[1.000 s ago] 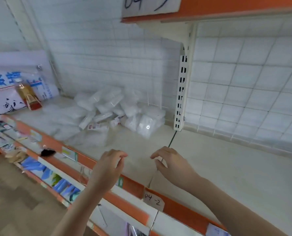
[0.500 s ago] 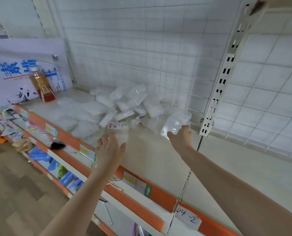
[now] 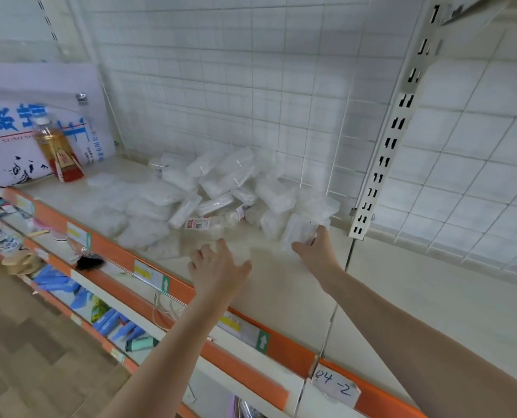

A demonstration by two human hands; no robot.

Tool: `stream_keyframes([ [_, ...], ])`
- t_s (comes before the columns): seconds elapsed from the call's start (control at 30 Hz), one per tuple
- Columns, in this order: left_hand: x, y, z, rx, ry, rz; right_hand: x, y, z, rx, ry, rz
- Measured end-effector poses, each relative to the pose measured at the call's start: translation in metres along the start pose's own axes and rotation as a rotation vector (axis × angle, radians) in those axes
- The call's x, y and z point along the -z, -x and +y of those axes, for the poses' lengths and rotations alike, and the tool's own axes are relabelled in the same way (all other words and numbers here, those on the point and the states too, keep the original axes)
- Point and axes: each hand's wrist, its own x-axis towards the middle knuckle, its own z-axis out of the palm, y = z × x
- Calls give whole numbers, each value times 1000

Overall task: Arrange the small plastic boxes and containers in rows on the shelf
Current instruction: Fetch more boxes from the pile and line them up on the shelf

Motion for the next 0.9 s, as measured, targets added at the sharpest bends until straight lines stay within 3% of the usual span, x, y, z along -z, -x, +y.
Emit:
stream_keyframes([
  [0.23, -18, 35, 20, -173, 150, -11, 32, 23, 14, 14, -5, 17],
  [0.43, -23, 84, 55, -547, 341, 32, 96, 74, 39, 102, -91, 61],
  [0.7, -47, 156, 137, -923, 466, -7, 207, 183, 78, 178, -15, 344],
  [0.9, -69, 218, 205, -1051, 568, -131, 275, 251, 110, 162, 67, 590],
])
